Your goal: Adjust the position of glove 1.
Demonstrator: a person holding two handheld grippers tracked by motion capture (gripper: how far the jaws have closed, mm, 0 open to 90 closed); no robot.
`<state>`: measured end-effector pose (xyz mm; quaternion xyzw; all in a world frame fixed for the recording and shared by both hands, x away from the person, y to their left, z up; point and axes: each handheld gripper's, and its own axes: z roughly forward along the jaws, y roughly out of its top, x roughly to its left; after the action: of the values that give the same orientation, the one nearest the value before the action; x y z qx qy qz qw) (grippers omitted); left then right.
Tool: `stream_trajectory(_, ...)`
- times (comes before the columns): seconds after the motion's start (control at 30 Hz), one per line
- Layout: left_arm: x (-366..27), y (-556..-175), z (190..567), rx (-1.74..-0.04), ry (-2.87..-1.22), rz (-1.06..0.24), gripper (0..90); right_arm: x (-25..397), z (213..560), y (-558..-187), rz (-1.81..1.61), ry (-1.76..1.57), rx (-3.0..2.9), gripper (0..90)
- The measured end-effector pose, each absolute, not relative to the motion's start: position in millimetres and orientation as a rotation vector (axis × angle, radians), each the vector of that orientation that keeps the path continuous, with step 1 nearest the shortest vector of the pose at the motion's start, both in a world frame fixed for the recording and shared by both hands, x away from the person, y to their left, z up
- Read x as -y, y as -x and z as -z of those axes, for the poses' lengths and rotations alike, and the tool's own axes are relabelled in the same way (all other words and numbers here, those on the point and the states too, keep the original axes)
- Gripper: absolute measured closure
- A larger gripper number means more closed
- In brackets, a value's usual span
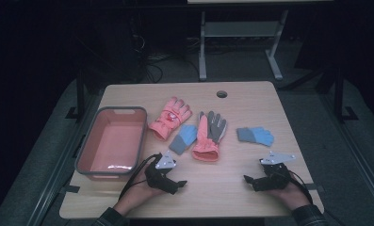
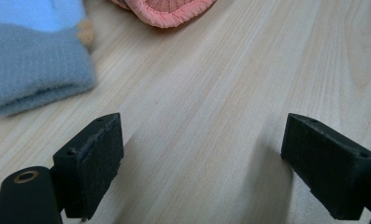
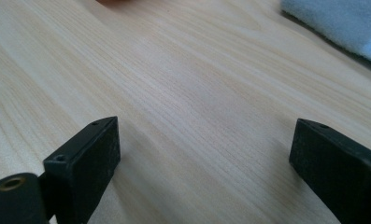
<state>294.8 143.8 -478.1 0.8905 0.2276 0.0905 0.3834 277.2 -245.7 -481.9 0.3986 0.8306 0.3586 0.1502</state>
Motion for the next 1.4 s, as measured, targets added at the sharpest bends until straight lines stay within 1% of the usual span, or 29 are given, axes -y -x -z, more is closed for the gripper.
stream_trajectory(0.17,-144,-295,478,-0.581,-2.269,-0.23,12.2,246,482,-277,-1.032,-1.141,-2.39,8.6)
stream_trajectory(0.2,-144,-295,478,-0.582,-2.267,-0.23,12.2,246,482,-278,-1.028,-1.137,-2.393,9.8)
stream_trajectory(0.27,-144,-295,478,-0.584,-2.268,-0.227,12.3,247,479,-277,-1.022,-1.135,-2.401,15.4)
stream_trajectory(0.47,-144,-295,478,-0.578,-2.272,-0.231,12.2,250,474,-279,-1.02,-1.155,-2.428,26.6)
stream_trajectory(0.53,-144,-295,478,-0.58,-2.271,-0.232,12.2,250,470,-279,-1.013,-1.16,-2.429,34.0)
stream_trajectory(0.63,-144,-295,478,-0.576,-2.273,-0.234,12.2,250,465,-282,-1.018,-1.186,-2.408,42.3)
stream_trajectory(0.87,-144,-296,478,-0.57,-2.273,-0.24,12.2,247,453,-292,-1.02,-1.181,-2.372,56.5)
stream_trajectory(1.1,-144,-296,478,-0.573,-2.278,-0.233,12.3,248,446,-302,-1.059,-1.211,-2.349,64.5)
stream_trajectory(1.3,-144,-296,478,-0.574,-2.278,-0.232,12.3,247,441,-313,-1.057,-1.192,-2.331,83.2)
stream_trajectory(1.37,-144,-296,478,-0.574,-2.277,-0.233,12.2,247,439,-319,-1.065,-1.198,-2.325,87.3)
stream_trajectory(1.4,-144,-296,478,-0.574,-2.276,-0.233,12.3,246,438,-321,-1.066,-1.2,-2.323,87.7)
